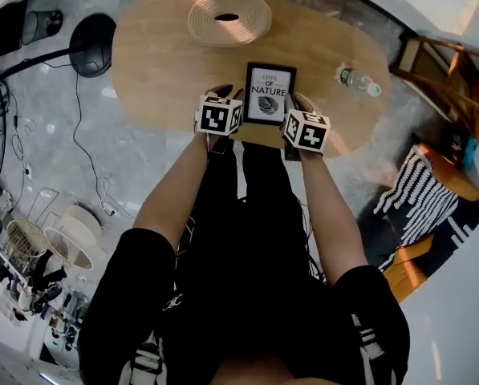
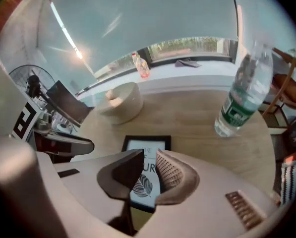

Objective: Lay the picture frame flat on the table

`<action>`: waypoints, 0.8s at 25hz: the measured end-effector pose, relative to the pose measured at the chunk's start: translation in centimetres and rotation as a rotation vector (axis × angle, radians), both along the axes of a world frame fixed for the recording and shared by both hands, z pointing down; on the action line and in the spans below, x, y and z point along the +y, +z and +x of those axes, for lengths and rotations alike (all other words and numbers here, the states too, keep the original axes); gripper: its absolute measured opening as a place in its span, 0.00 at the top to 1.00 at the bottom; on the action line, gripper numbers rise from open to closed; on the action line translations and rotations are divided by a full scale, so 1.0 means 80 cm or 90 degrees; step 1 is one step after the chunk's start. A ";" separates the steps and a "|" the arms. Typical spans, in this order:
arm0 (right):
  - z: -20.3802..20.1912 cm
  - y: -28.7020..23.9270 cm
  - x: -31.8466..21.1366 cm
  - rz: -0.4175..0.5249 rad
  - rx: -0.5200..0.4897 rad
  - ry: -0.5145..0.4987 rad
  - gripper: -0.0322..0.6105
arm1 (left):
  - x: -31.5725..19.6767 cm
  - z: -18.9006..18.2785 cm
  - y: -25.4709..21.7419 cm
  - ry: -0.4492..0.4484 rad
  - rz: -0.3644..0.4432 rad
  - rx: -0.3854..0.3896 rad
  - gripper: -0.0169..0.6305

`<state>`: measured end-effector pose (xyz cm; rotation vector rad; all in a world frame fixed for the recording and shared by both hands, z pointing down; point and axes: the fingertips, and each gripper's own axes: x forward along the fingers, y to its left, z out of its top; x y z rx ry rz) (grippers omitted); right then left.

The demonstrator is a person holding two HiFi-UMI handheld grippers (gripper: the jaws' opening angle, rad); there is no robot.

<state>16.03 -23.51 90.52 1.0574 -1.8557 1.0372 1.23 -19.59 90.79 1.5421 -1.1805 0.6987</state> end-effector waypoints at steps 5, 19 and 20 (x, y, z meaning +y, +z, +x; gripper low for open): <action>-0.019 -0.161 -0.017 0.119 -0.042 -0.003 0.81 | -0.021 -0.023 -0.164 -0.034 0.129 -0.014 0.84; -0.084 -0.682 -0.092 0.557 -0.188 0.011 0.93 | -0.065 -0.104 -0.668 -0.070 0.567 -0.153 0.91; -0.087 -0.711 -0.091 0.584 -0.196 0.012 0.93 | -0.065 -0.109 -0.695 -0.077 0.590 -0.159 0.91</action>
